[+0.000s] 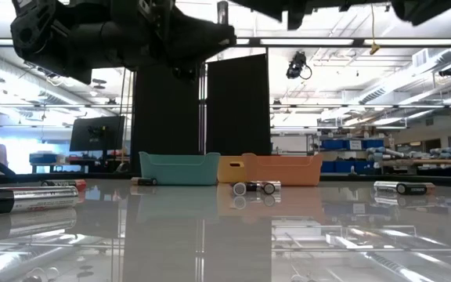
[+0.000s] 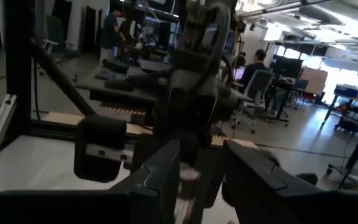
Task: Sort batteries
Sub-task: Put the silver battery into the green bin, then put the red battery into the yellow bin
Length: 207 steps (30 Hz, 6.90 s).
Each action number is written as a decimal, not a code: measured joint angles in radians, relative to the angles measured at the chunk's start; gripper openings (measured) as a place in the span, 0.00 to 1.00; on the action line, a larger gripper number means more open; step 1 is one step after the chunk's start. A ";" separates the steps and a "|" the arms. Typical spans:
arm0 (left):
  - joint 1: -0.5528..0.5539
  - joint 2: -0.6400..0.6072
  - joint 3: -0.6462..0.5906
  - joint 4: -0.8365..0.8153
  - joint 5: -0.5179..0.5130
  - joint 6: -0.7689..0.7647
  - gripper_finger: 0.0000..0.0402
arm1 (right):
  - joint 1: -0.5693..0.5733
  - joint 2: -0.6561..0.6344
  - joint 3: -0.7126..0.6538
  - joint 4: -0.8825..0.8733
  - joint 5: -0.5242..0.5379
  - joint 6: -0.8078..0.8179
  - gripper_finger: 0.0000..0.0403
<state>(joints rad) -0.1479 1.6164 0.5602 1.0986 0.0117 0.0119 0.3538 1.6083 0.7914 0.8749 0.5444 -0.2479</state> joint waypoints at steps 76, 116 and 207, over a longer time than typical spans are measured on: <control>0.456 -0.078 0.593 -1.750 -0.223 0.230 0.19 | 0.017 -0.168 0.000 -0.741 0.195 0.314 0.26; -0.168 -0.241 0.141 -1.745 -0.157 -1.150 0.46 | 0.017 -0.168 -0.049 -0.734 0.187 0.375 0.21; 0.686 0.551 1.218 -1.801 0.028 0.238 0.11 | 0.060 -0.169 -0.049 -0.766 0.199 0.380 0.11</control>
<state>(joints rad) 0.5377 2.1674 1.7779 -0.7019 0.0397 0.2495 0.4139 1.4395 0.7422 0.1089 0.7429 0.1322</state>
